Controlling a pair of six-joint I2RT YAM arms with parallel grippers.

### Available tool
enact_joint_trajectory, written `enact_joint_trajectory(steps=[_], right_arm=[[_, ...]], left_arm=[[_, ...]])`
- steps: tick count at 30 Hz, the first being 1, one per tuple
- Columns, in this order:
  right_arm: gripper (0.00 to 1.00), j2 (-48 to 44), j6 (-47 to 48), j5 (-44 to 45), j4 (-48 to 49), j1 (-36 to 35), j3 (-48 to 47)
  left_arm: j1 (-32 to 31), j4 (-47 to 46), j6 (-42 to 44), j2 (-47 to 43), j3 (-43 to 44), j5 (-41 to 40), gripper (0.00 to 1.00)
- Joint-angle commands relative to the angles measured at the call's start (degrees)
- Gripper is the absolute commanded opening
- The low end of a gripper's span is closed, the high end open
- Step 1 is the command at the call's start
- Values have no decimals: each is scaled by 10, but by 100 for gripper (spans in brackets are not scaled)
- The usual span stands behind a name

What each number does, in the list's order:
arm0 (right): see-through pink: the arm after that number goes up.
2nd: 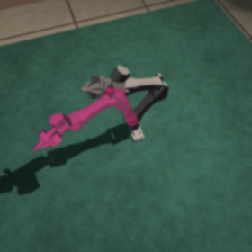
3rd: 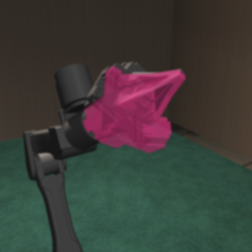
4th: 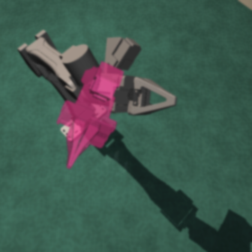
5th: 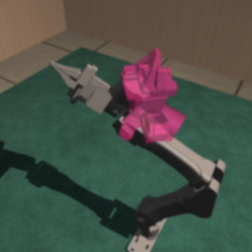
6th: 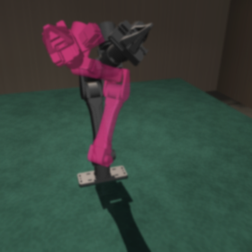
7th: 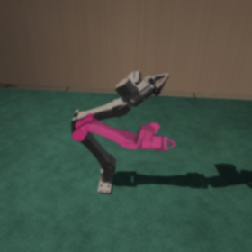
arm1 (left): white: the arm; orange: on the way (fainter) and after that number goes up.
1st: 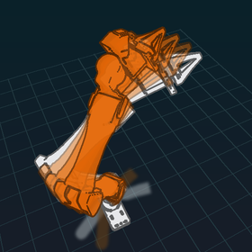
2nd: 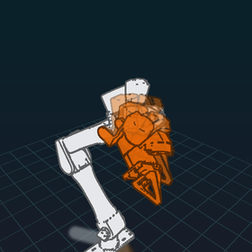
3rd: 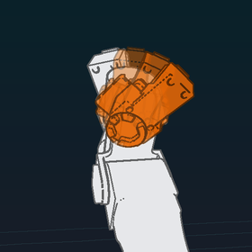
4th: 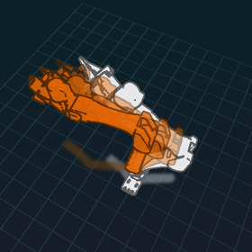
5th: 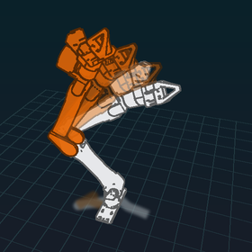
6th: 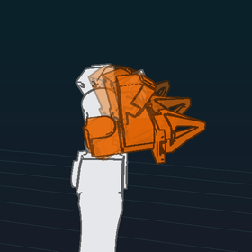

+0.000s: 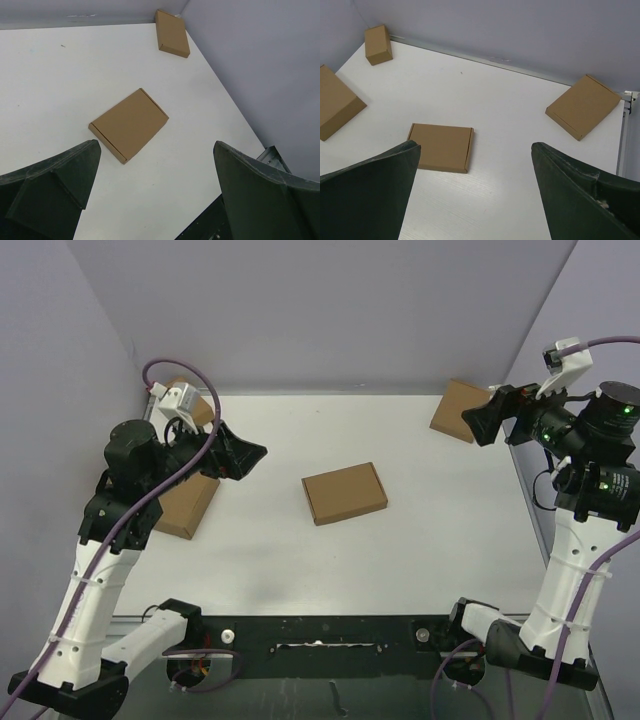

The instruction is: Fold the paper box

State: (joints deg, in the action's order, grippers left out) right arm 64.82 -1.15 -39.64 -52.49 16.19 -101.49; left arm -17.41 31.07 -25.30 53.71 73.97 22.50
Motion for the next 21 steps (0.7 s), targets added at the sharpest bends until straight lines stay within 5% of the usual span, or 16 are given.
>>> enact_joint_trajectory(steps=[1, 21], right_arm=[[98, -1, -13, -13, 14, 8, -17], [98, 18, -14, -23, 15, 21, -30]], left_arm=[[4, -26, -1, 3, 16, 11, 98], [5, -43, 6, 11, 1, 6, 98]])
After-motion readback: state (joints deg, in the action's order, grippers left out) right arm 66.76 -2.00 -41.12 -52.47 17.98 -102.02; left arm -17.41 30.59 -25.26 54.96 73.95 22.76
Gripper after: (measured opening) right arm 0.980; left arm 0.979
